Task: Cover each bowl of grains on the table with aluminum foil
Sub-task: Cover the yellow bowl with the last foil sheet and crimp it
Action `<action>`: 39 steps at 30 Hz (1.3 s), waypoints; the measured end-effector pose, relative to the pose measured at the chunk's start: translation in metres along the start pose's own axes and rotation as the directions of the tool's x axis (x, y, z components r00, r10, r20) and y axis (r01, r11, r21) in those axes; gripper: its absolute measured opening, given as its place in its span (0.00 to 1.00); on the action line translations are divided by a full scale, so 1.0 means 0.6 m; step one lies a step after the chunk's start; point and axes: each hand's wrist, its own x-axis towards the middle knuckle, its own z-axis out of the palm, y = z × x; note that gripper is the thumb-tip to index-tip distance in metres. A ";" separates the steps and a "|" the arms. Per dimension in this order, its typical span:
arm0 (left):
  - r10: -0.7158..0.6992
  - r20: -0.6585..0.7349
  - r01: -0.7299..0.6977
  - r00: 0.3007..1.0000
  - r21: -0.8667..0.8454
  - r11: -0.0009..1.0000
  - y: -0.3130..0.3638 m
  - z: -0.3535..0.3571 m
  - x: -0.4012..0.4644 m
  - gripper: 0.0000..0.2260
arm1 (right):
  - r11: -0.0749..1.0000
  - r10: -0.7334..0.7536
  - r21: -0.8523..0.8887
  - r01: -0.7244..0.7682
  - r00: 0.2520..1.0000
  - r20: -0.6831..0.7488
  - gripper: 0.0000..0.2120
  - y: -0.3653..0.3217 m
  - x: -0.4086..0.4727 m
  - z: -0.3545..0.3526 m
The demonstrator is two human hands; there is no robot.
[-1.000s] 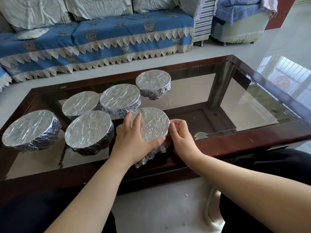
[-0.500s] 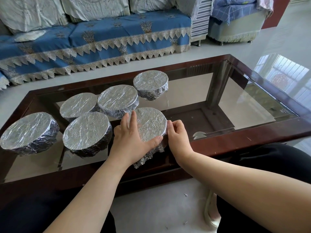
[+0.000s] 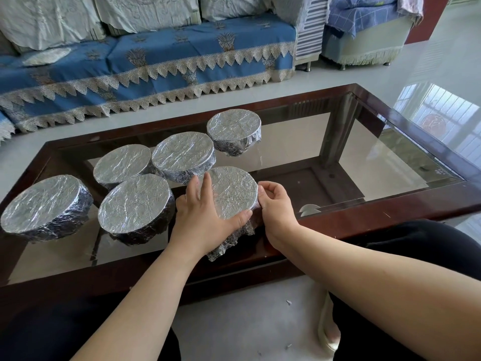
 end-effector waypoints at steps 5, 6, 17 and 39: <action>0.005 -0.006 -0.005 1.000 -0.001 1.000 -0.003 0.003 0.002 0.53 | 0.996 0.047 0.076 -0.044 0.998 -0.032 0.03 -0.002 0.004 0.005; 0.005 -0.006 -0.005 1.000 0.000 1.000 -0.004 0.004 0.003 0.53 | 0.996 0.050 0.076 -0.047 0.998 -0.044 0.03 -0.002 0.006 0.005; -0.010 -0.045 0.011 0.999 0.023 1.000 -0.001 0.009 0.004 0.53 | 0.966 -0.177 -0.213 0.144 0.974 -0.142 0.02 -0.002 0.005 -0.001; -0.003 -0.033 0.001 0.999 -0.055 0.998 0.001 -0.011 -0.027 0.55 | 0.793 -0.292 -0.460 0.398 0.913 0.287 0.13 -0.026 0.001 -0.038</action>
